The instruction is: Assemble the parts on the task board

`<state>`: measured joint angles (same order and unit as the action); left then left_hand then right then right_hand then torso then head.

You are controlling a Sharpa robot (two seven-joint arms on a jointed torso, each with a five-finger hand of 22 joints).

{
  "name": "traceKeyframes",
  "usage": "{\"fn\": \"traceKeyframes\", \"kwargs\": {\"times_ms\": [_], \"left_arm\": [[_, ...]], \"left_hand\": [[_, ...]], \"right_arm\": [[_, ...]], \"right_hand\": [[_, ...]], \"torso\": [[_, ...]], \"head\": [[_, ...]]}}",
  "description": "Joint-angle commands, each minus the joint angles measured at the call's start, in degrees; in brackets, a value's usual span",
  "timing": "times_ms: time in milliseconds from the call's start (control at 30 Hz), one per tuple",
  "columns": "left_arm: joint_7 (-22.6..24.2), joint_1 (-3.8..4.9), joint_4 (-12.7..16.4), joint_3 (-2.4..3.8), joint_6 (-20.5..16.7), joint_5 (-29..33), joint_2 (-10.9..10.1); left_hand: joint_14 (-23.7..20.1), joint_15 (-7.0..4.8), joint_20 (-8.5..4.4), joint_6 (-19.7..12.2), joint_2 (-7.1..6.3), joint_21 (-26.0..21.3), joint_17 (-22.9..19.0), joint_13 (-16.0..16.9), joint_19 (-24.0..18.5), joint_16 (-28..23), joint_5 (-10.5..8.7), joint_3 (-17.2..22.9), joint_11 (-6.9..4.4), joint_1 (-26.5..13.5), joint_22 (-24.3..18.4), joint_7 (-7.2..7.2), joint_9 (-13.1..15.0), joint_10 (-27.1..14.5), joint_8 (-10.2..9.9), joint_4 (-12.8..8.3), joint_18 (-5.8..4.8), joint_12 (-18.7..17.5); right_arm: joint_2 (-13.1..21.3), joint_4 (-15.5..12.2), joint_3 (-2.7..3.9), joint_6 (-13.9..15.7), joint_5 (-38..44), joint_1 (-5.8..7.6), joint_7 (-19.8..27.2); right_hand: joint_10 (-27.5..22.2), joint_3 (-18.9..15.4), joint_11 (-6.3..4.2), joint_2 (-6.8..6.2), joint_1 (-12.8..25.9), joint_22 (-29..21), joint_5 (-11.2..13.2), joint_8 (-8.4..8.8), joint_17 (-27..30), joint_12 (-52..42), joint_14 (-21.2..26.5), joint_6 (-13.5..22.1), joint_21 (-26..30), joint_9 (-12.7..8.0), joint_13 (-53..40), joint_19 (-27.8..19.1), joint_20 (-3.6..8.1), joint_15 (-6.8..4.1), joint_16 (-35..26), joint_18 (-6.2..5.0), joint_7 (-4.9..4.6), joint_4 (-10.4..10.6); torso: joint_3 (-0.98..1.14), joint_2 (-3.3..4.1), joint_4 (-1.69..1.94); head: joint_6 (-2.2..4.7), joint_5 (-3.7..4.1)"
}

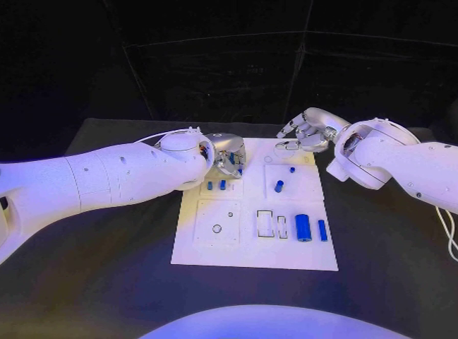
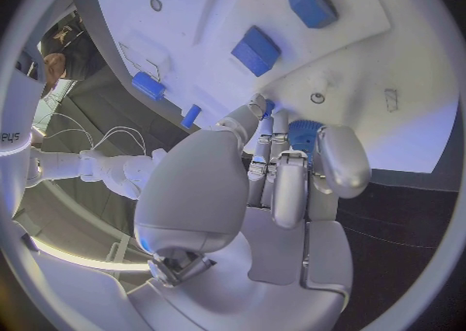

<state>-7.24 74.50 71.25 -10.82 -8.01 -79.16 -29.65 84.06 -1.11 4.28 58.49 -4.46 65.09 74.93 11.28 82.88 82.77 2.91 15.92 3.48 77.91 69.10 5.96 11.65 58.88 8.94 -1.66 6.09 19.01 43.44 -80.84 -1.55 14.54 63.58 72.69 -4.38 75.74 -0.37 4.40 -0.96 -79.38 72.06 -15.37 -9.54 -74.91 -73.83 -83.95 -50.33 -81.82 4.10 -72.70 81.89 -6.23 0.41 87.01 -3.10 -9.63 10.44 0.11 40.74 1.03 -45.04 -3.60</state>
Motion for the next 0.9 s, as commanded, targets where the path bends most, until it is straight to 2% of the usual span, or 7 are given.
{"fn": "traceKeyframes", "kwargs": {"times_ms": [33,333,433,533,700,900], "left_arm": [[-0.8,0.02,-0.2,-0.02,1.3,-0.4,0.1],[-1.0,-0.03,-0.5,-0.09,2.2,-0.4,0.4],[-0.8,-0.08,-0.6,-0.10,2.3,-0.4,0.4],[-0.3,-0.13,-0.7,-0.12,1.9,-0.4,0.5],[0.2,-0.23,-0.6,-0.12,0.1,-0.4,0.4],[0.9,-0.32,-0.2,-0.10,-3.0,-0.4,-0.2]], "left_hand": [[2.4,-0.14,0.09,0.4,-0.07,0.3,2.3,-0.2,0.5,0.3,-0.14,0.2,0.00,0.2,0.1,0.03,-0.1,0.4,-0.3,0.0,-0.74,-0.4],[2.5,-0.01,0.18,0.8,0.00,0.5,2.3,-0.7,0.5,0.3,-0.13,0.6,0.03,-0.2,0.3,0.07,-0.4,1.1,-0.4,0.2,-0.78,-0.8],[2.5,-0.03,0.22,1.5,0.51,0.9,2.4,-1.0,0.6,0.4,-0.12,1.3,-0.05,0.0,0.7,0.04,-0.6,2.0,-0.3,0.3,-0.85,-1.0],[2.7,-0.24,0.13,2.6,1.72,1.6,2.6,-1.3,0.8,0.6,-0.12,2.6,-0.37,0.5,1.3,-0.07,-0.6,3.4,0.0,0.2,-0.95,-1.3],[2.8,-0.65,-0.26,4.2,2.92,2.1,2.9,-2.1,0.9,0.9,-0.16,5.1,-0.82,1.4,1.9,0.24,-0.8,6.0,0.0,-0.8,-1.02,-2.6],[2.8,-0.54,-0.29,4.7,2.82,2.0,2.7,-2.8,0.8,0.9,-0.13,6.7,-0.71,1.4,2.0,0.44,-1.2,7.3,-0.5,-1.6,-1.04,-4.3]], "right_arm": [[-0.1,-0.1,0.03,0.2,0.1,0.10,0.2],[-0.1,-0.1,0.03,0.2,0.1,0.10,0.2],[-0.1,-0.1,0.03,0.2,0.1,0.10,0.2],[-0.1,-0.1,0.03,0.2,0.1,0.10,0.2],[-0.1,-0.1,0.03,0.2,0.1,0.10,0.3],[-0.1,0.0,0.03,0.2,0.1,0.10,0.3]], "right_hand": [[-0.3,-0.3,0.13,0.51,-0.1,-0.1,-0.2,-0.34,-9.7,0.1,-4.7,0.4,0.2,-0.1,0.0,-0.4,0.13,-0.33,-0.2,-0.58,0.11,0.0],[-0.3,-0.3,0.13,0.51,-0.1,-0.1,-0.2,-0.34,-9.7,0.1,-4.7,0.4,0.2,-0.1,0.0,-0.4,0.13,-0.33,-0.2,-0.58,0.11,0.0],[-0.3,-0.3,0.13,0.51,-0.1,-0.1,-0.2,-0.34,-9.7,0.1,-4.7,0.4,0.2,-0.1,0.0,-0.4,0.13,-0.33,-0.2,-0.58,0.11,0.0],[-0.3,-0.3,0.13,0.51,-0.1,-0.1,-0.2,-0.34,-9.7,0.1,-4.7,0.4,0.2,-0.1,0.0,-0.4,0.13,-0.33,-0.2,-0.58,0.11,0.0],[-0.3,-0.3,0.13,0.51,-0.1,-0.1,-0.2,-0.34,-9.7,0.1,-4.7,0.4,0.2,-0.1,0.0,-0.4,0.13,-0.33,-0.2,-0.58,0.11,0.0],[-0.3,-0.3,0.13,0.56,-0.2,-0.1,-0.4,-0.40,-9.7,0.0,-4.7,0.4,0.2,-0.1,0.0,-0.4,0.13,-0.33,-0.3,-0.58,0.10,0.1]], "torso": [[0.05,0.01,-0.01],[0.03,0.00,0.02],[0.05,-0.03,0.00],[0.05,-0.02,0.02],[0.02,-0.01,0.03],[-0.03,-0.03,0.03]], "head": [[-0.02,0.03],[-0.14,0.06],[-0.17,0.02],[-0.18,0.10],[-0.18,0.12],[-0.09,0.15]]}}
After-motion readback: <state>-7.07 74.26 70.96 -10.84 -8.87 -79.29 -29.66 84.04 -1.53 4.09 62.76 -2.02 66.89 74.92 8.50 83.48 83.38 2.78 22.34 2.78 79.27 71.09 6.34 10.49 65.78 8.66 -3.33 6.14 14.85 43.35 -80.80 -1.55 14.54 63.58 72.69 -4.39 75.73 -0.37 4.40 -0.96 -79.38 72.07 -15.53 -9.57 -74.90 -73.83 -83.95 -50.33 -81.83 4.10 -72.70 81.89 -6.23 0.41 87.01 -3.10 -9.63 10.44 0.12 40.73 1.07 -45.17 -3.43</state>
